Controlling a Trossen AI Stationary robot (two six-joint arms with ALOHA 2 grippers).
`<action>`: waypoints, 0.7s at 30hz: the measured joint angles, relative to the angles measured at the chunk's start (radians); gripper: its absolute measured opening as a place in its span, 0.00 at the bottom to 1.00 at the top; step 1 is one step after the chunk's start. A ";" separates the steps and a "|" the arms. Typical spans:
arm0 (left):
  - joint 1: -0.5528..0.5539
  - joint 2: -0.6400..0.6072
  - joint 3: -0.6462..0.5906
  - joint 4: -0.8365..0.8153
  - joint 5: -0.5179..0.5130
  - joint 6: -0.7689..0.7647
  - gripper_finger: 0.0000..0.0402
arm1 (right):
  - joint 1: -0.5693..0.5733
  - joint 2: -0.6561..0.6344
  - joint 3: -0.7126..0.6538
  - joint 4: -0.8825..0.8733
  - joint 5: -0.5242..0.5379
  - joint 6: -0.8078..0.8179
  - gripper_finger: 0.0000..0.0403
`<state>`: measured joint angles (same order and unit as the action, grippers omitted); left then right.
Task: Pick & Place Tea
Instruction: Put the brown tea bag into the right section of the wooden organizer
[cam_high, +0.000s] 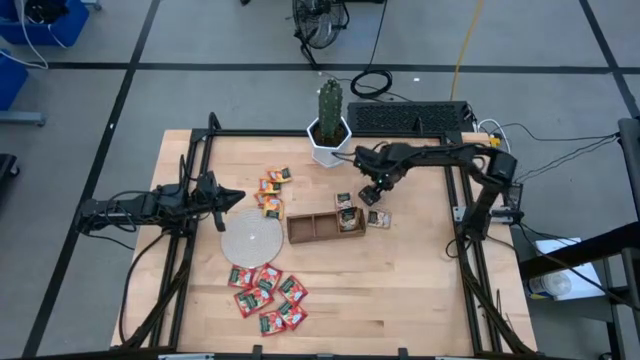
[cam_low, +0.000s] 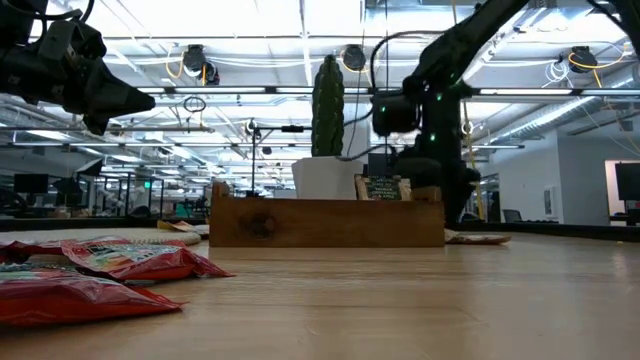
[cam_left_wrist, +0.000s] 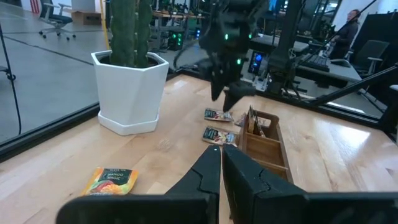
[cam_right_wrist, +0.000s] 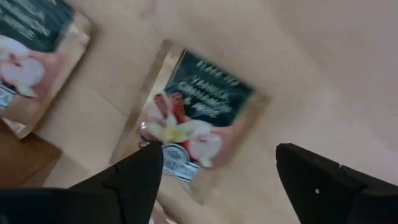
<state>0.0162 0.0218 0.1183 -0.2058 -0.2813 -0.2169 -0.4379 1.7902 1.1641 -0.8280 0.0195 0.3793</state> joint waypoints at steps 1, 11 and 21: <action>0.000 0.000 0.000 0.000 0.000 0.000 0.05 | 0.005 0.014 0.000 0.001 -0.002 0.006 0.72; 0.000 0.000 0.000 0.000 0.000 0.000 0.05 | 0.020 0.069 0.004 -0.002 -0.070 0.057 0.70; 0.000 0.000 0.000 0.000 0.000 0.000 0.05 | 0.026 0.065 0.002 0.006 -0.070 0.027 0.41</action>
<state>0.0162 0.0219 0.1184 -0.2054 -0.2813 -0.2169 -0.4121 1.8553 1.1656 -0.8218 -0.0502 0.4059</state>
